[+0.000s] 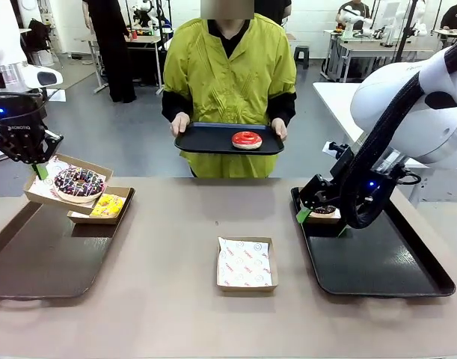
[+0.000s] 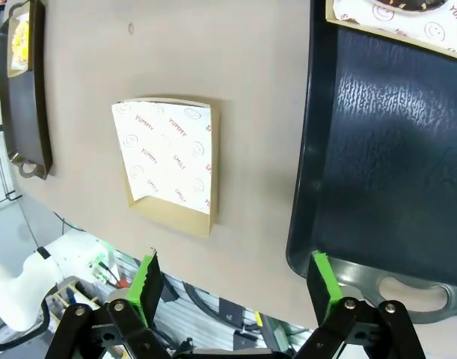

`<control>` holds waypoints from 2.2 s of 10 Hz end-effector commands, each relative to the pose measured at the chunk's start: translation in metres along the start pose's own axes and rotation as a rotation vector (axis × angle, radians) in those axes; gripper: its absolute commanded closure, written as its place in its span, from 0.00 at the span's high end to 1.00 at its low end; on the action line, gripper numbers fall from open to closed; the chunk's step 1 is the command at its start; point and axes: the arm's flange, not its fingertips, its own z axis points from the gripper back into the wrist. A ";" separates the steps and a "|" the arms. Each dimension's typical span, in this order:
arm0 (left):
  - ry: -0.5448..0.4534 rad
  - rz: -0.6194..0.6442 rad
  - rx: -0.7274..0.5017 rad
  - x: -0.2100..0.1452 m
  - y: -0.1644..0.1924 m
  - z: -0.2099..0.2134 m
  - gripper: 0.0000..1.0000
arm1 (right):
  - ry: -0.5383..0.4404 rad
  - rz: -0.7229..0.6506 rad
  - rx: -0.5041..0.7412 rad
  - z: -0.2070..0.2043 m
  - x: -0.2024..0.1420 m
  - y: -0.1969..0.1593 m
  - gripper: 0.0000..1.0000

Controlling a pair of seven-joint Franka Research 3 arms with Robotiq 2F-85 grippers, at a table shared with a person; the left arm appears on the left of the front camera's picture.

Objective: Individually package the donuts and arrange them on the tray.
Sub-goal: Place the picked Paper togo box on the Handle tray while simultaneously picking up another Paper togo box from the table with the other hand.

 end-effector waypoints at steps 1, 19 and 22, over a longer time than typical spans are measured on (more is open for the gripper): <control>0.025 -0.013 -0.028 0.003 0.018 0.000 0.01 | -0.005 -0.011 -0.099 -0.009 0.003 0.023 1.00; 0.080 -0.061 -0.029 0.000 0.103 -0.110 0.01 | -0.043 -0.063 -0.437 -0.155 0.002 0.104 1.00; 0.074 -0.052 -0.002 -0.009 0.103 -0.124 0.01 | -0.066 -0.075 -0.415 -0.150 -0.004 0.097 1.00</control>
